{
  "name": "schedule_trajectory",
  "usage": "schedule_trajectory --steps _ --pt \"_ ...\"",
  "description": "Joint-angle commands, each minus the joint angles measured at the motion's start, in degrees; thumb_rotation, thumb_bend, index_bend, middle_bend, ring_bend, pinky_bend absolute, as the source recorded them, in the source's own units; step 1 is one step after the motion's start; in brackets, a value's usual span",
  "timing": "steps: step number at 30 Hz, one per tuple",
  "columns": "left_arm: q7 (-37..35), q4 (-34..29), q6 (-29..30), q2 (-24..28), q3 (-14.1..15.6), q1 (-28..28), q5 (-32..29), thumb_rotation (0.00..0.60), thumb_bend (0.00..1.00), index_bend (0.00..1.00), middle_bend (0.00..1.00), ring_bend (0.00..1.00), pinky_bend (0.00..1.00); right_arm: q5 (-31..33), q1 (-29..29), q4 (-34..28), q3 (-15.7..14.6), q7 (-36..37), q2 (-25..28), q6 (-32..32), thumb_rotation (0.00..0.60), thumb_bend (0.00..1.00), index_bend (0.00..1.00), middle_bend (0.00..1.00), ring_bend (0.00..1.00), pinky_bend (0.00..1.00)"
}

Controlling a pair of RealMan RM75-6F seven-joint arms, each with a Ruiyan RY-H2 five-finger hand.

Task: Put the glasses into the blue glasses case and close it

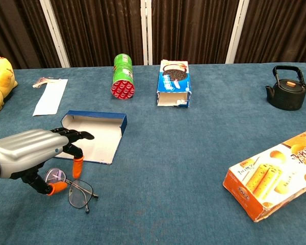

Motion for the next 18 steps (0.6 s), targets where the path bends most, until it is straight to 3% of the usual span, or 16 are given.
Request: schedule_trajectory --steps 1,18 --pt "-0.13 0.42 -0.05 -0.36 0.16 -0.18 -0.07 0.6 0.39 0.47 0.0 0.0 0.0 0.07 0.01 0.02 0.02 0.04 0.01 -0.03 0.6 0.0 0.0 0.0 0.0 0.0" --pt "-1.07 1.49 -0.14 -1.12 0.85 -0.85 -0.58 0.6 0.46 0.6 0.0 0.0 0.0 0.33 0.12 0.1 0.03 0.27 0.08 -0.34 0.6 0.0 0.0 0.0 0.0 0.0"
